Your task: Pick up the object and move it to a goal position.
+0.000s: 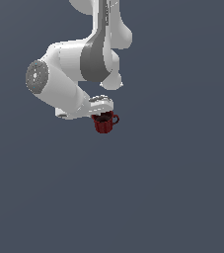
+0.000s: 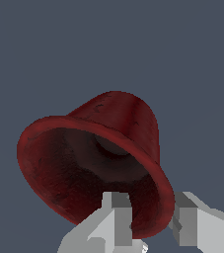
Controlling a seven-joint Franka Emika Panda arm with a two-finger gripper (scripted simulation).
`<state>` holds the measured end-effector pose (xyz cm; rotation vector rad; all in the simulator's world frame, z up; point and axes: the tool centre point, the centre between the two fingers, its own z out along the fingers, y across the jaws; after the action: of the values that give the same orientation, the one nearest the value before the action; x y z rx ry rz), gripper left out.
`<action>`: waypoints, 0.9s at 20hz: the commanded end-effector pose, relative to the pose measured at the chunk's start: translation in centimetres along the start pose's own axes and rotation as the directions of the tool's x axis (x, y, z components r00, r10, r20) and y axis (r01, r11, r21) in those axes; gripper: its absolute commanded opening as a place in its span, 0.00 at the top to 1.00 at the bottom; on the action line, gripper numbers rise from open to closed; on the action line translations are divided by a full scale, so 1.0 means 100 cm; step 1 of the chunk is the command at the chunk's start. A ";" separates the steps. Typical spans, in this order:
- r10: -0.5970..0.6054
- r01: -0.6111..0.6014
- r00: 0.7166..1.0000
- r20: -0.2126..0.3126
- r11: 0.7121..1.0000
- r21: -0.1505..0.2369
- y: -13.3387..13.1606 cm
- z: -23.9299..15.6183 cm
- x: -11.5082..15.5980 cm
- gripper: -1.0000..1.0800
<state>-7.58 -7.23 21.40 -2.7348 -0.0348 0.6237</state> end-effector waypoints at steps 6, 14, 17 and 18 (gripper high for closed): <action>-0.001 0.001 1.000 -0.002 1.000 -0.001 -0.032 -0.076 -0.034 1.00; -0.001 0.001 1.000 -0.002 1.000 -0.001 -0.062 -0.148 -0.064 1.00; -0.001 0.001 1.000 -0.002 1.000 -0.001 -0.071 -0.170 -0.073 1.00; -0.001 0.001 1.000 -0.002 1.000 -0.001 -0.073 -0.176 -0.075 1.00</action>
<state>-6.58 -6.66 40.54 -2.7360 -0.0352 0.6230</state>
